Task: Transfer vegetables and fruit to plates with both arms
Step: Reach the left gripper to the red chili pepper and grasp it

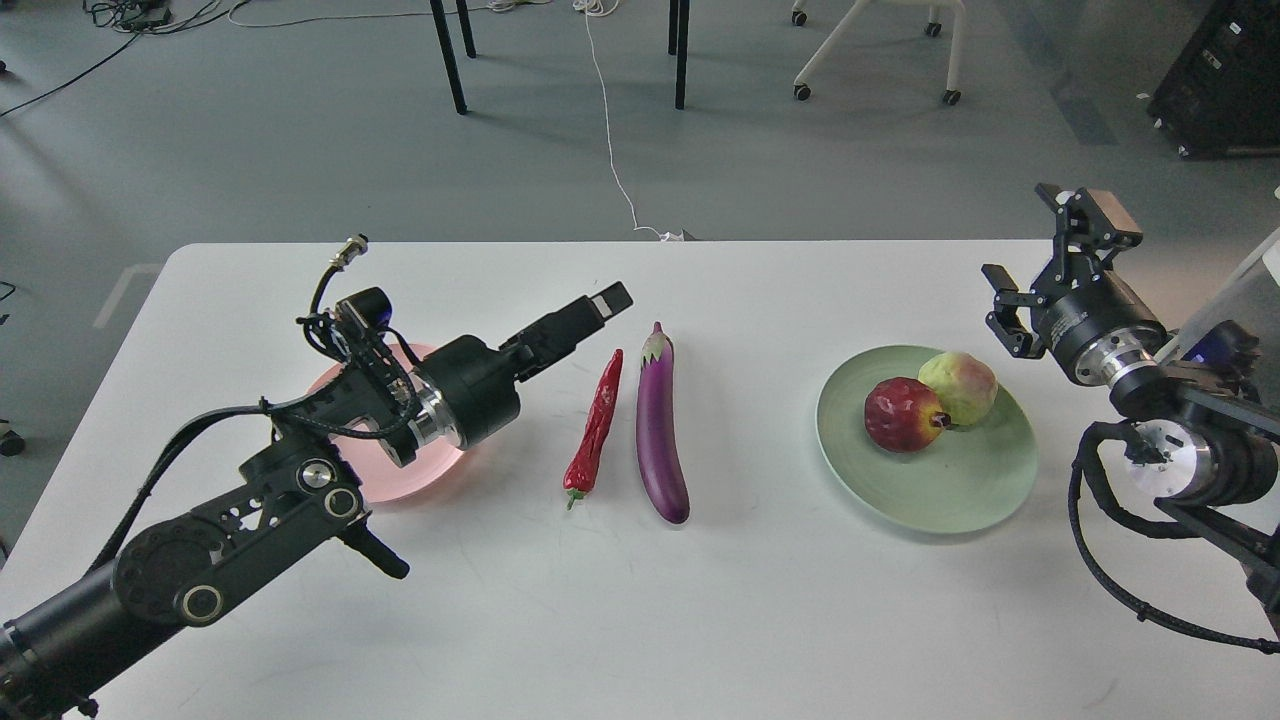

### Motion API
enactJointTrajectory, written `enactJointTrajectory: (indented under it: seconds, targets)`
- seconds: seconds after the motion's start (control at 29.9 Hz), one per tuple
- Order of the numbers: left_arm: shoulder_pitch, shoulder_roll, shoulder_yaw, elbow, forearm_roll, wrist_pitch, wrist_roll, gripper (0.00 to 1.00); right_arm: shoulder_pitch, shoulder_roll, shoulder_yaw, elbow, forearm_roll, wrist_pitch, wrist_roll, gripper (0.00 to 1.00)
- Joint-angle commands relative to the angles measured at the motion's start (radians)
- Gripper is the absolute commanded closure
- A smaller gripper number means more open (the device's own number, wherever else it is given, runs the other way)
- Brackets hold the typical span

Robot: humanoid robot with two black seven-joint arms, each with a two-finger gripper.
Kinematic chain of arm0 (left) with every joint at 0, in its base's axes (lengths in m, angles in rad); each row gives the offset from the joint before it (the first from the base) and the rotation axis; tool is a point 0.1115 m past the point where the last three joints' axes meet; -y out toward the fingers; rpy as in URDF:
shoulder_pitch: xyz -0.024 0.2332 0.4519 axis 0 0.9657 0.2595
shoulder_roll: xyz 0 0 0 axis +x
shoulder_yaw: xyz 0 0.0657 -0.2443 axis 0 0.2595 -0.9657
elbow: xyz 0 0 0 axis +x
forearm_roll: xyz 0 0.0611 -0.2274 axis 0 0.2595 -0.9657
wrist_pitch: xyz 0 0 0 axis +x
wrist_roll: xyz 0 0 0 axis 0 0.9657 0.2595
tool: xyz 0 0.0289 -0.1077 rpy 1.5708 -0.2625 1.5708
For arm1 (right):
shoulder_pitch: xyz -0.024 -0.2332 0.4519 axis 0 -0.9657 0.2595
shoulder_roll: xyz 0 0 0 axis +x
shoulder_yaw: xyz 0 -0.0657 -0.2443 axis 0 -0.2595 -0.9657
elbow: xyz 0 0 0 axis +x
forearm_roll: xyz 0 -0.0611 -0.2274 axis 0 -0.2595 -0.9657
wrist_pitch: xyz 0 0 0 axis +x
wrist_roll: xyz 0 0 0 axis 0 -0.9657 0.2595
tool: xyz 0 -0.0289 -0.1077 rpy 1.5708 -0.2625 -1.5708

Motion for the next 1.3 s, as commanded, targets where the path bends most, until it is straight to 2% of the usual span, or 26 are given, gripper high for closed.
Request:
enactJointTrajectory:
  seconds: [0.0, 0.07, 0.17, 0.27, 0.33, 0.43, 0.53, 0.74, 0.9, 1.1, 1.14, 1.2, 1.24, 1.27]
  targets:
    - [-0.12, -0.002, 0.141, 0.026, 0.173, -0.019, 0.051, 0.02, -0.064, -0.002, 0.064, -0.032, 0.075, 0.098, 0.0, 0.03]
    - [-0.168, 0.0, 0.164, 0.053, 0.257, -0.067, 0.093, 0.02, -0.083, -0.017, 0.064, -0.031, 0.075, 0.124, 0.0, 0.03]
    - [-0.247, 0.0, 0.187, 0.096, 0.372, -0.194, 0.136, 0.02, -0.086, -0.033, 0.064, -0.029, 0.075, 0.13, 0.0, 0.03]
    - [-0.313, 0.001, 0.235, 0.119, 0.434, -0.304, 0.149, 0.02, -0.086, -0.033, 0.065, -0.027, 0.074, 0.13, 0.0, 0.03]
    - [-0.343, 0.001, 0.29, 0.127, 0.448, -0.344, 0.157, 0.02, -0.086, -0.033, 0.064, -0.027, 0.074, 0.129, 0.0, 0.03]
    - [-0.352, 0.001, 0.361, 0.139, 0.448, -0.351, 0.189, 0.02, -0.086, -0.033, 0.064, -0.027, 0.071, 0.129, 0.0, 0.03]
    - [-0.337, -0.006, 0.376, 0.139, 0.45, -0.352, 0.222, 0.04, -0.084, -0.034, 0.064, -0.027, 0.071, 0.129, 0.0, 0.03]
    - [-0.3, -0.005, 0.379, 0.138, 0.448, -0.354, 0.254, 0.08, -0.086, -0.034, 0.064, -0.027, 0.069, 0.127, 0.0, 0.03]
    - [-0.274, -0.005, 0.378, 0.138, 0.45, -0.377, 0.257, 0.15, -0.086, -0.033, 0.064, -0.029, 0.069, 0.126, 0.0, 0.03]
    - [-0.271, 0.0, 0.376, 0.136, 0.446, -0.39, 0.257, 0.4, -0.086, -0.034, 0.062, -0.029, 0.066, 0.124, 0.0, 0.03]
    - [-0.269, 0.0, 0.376, 0.138, 0.446, -0.39, 0.257, 0.48, -0.086, -0.034, 0.062, -0.029, 0.066, 0.124, 0.0, 0.03]
    - [-0.269, 0.0, 0.378, 0.138, 0.446, -0.39, 0.266, 0.72, -0.086, -0.034, 0.062, -0.029, 0.066, 0.124, 0.0, 0.03]
    - [-0.268, 0.0, 0.378, 0.136, 0.448, -0.39, 0.278, 0.8, -0.086, -0.034, 0.062, -0.029, 0.066, 0.123, 0.0, 0.03]
    - [-0.261, 0.0, 0.376, 0.138, 0.446, -0.389, 0.292, 0.8, -0.086, -0.034, 0.062, -0.029, 0.066, 0.123, 0.0, 0.03]
